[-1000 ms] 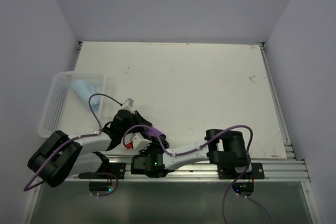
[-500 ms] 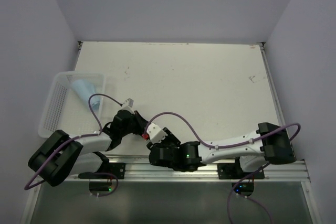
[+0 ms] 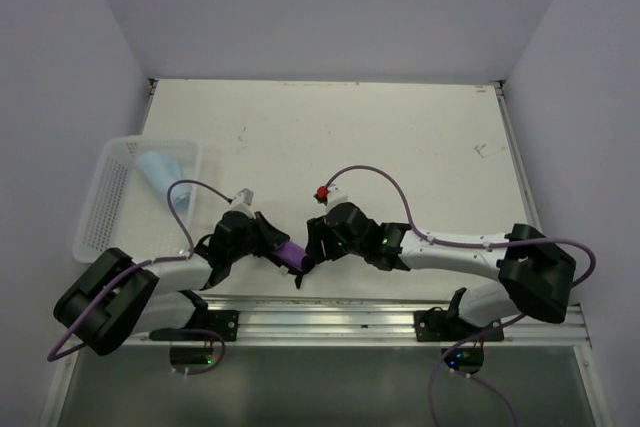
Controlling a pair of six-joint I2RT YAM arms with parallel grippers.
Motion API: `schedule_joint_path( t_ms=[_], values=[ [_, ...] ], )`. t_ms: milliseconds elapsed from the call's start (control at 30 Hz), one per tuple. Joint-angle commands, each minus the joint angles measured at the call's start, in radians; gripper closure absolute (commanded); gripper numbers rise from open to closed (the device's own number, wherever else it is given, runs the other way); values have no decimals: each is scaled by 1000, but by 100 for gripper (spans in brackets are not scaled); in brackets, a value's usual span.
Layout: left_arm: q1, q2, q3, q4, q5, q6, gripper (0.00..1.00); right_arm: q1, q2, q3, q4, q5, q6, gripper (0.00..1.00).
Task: Roll the towels
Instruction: Roll the towel
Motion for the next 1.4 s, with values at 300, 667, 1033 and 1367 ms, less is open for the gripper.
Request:
schedule_joint_path(
  t_ms=[300,667,1033,1367],
  values=[
    [3,-1,-61,-141,-77,29,88,-56,182,-31,207,-231,89,41],
    [3,-62,-77,-170,-88,23,88,-47,227,-107,308,-309,128,48],
    [3,-82,-101,-176,-134,10,88,-24,273,-147,368,-344,157,76],
    [3,-114,9,-300,-137,58,88,65,187,-92,218,-124,71,100]
  ],
)
